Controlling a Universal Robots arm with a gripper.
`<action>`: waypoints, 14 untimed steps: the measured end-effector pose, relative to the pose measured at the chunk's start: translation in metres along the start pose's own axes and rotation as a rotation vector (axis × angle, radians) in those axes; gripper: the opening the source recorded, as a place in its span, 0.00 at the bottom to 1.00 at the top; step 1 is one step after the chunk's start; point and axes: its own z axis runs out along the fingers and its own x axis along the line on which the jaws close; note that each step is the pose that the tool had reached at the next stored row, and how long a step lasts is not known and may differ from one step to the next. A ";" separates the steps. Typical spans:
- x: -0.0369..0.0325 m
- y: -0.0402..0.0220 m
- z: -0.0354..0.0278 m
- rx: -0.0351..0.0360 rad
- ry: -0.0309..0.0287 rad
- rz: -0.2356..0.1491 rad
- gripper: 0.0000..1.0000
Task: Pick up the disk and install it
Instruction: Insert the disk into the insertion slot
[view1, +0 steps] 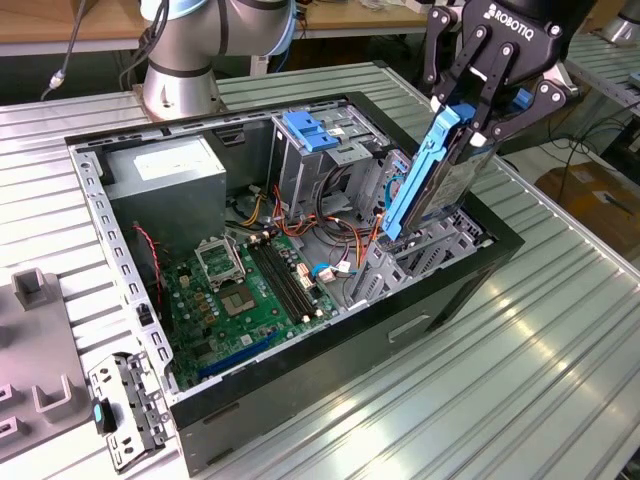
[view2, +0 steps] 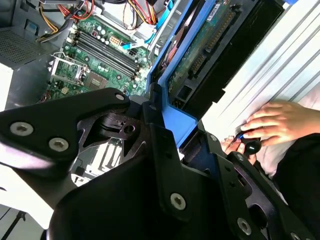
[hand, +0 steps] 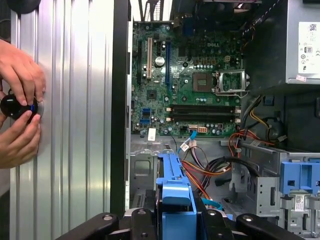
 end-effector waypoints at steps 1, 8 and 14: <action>0.0000 -0.0001 0.0001 0.0000 -0.0001 0.000 0.37; 0.0000 -0.0001 0.0002 0.0000 -0.0001 0.000 0.37; 0.0000 -0.0012 0.0050 0.0000 0.0000 0.000 0.37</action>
